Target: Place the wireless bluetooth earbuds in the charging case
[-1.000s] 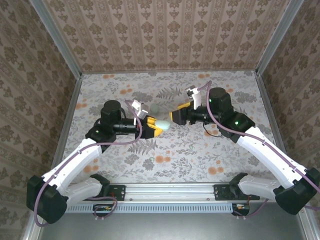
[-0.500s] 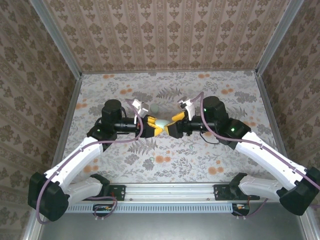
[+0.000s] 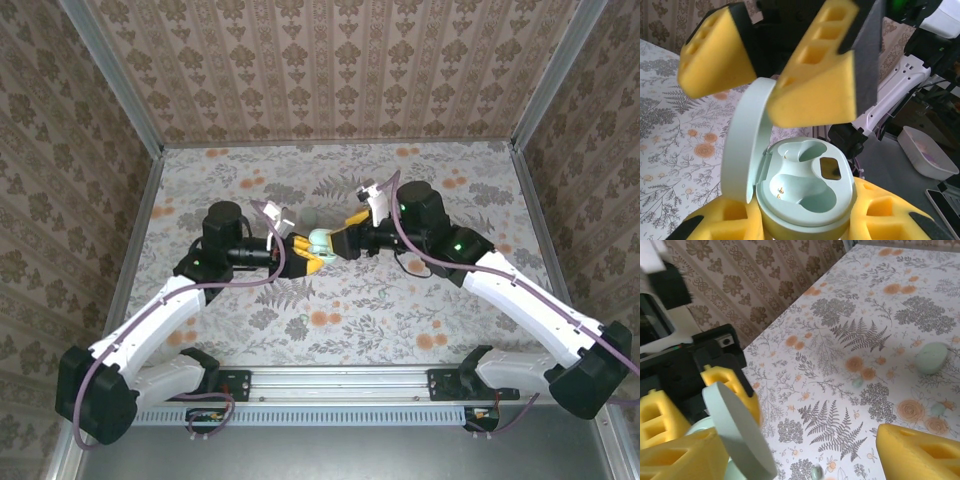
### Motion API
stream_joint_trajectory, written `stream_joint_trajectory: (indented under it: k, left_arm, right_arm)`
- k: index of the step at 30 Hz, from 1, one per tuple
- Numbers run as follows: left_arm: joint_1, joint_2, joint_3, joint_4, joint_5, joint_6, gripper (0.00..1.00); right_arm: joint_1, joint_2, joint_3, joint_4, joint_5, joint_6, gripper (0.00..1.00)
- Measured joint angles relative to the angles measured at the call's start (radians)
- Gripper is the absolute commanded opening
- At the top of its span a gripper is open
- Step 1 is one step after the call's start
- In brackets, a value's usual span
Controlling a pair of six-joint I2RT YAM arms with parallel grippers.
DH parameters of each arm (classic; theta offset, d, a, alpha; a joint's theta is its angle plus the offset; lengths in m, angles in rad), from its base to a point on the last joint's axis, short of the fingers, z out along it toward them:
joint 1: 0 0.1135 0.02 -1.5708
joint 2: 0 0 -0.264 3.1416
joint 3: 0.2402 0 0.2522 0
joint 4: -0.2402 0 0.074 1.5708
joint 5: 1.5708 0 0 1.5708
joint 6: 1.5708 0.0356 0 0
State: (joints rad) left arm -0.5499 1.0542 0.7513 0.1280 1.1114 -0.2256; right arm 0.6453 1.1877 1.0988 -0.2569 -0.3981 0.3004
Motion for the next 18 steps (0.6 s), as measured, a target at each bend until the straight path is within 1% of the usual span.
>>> stream_joint_trajectory:
  k: [3, 5, 9, 12, 14, 17, 18]
  left_arm:
    - [0.0, -0.005, 0.0, 0.003, 0.002, 0.011, 0.0]
    - [0.0, -0.006, 0.0, 0.008, 0.005, 0.017, 0.0]
    - [0.0, -0.007, 0.0, 0.015, 0.011, 0.021, 0.0]
    - [0.0, -0.007, -0.001, 0.015, 0.011, 0.026, 0.0]
    - [0.0, -0.007, -0.002, 0.015, 0.009, 0.033, 0.0]
    - [0.0, -0.012, -0.003, 0.014, 0.002, 0.043, 0.0]
    - [0.0, -0.016, -0.006, 0.014, -0.003, 0.046, 0.08]
  right_arm:
    - [0.0, 0.01, -0.008, 0.033, -0.037, 0.016, 0.73]
    - [0.0, 0.01, -0.019, 0.053, -0.064, 0.021, 0.66]
    - [0.001, 0.017, -0.029, 0.086, -0.115, 0.017, 0.4]
    - [0.001, 0.024, -0.032, 0.113, -0.158, 0.013, 0.25]
    - [0.002, 0.024, -0.035, 0.127, -0.175, 0.011, 0.22]
    - [0.007, 0.024, -0.043, 0.147, -0.179, -0.01, 0.21]
    - [0.01, 0.024, -0.045, 0.153, -0.178, -0.018, 0.21]
